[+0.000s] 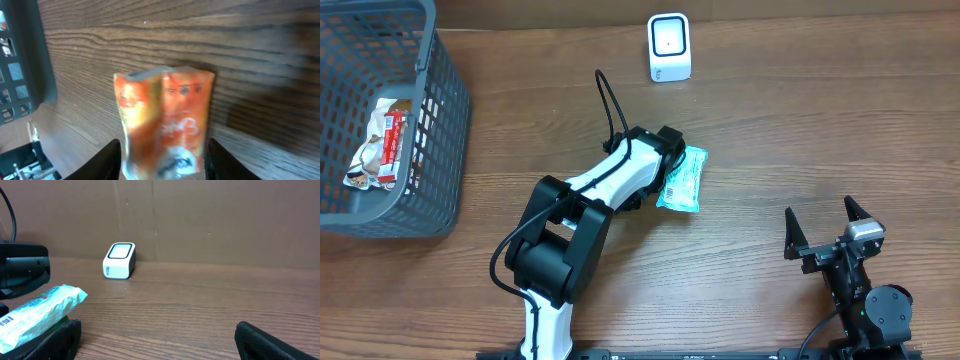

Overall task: Scan the item barcode
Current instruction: 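Place the orange tissue pack on the table left of the wipes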

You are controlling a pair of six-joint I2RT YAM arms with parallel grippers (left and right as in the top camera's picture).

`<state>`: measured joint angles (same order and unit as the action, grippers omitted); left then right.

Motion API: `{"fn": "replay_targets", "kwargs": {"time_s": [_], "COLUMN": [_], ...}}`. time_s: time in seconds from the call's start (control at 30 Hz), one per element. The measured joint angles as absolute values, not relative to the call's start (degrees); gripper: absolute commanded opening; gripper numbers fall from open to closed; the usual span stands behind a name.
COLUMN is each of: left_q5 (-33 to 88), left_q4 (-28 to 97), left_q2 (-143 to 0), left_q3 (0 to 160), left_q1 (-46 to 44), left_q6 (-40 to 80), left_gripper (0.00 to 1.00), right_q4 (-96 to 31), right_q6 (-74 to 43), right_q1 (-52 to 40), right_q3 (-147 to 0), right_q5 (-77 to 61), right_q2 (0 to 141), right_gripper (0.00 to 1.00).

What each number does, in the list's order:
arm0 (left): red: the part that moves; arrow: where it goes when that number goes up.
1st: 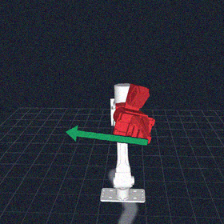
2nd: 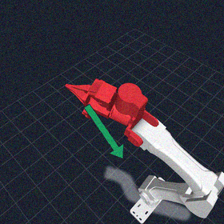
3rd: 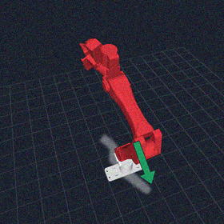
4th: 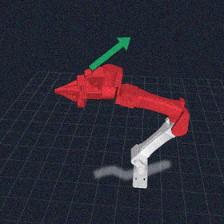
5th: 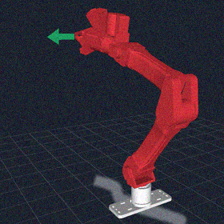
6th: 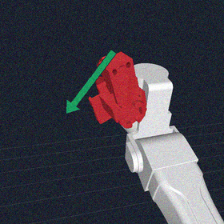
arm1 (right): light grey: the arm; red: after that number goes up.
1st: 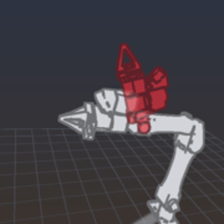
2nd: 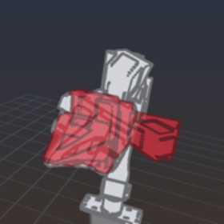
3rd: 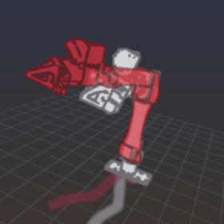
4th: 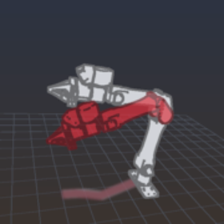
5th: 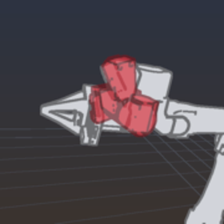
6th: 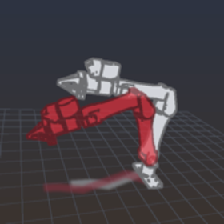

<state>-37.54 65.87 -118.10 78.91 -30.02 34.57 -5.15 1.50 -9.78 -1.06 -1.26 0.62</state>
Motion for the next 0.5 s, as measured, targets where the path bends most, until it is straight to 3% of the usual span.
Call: {"fn": "replay_targets", "kwargs": {"time_s": [0.5], "left_q5": [-32.3], "left_q4": [71.2], "left_q2": [-118.1], "left_q3": [84.7], "left_q1": [-29.1], "left_q6": [34.4], "left_gripper": [0.36], "right_q4": [-5.2], "right_q6": [1.5], "right_q1": [-9.8], "right_q3": [-1.1], "right_q5": [-1.3], "right_q2": [0.6], "right_gripper": [1.00]}}
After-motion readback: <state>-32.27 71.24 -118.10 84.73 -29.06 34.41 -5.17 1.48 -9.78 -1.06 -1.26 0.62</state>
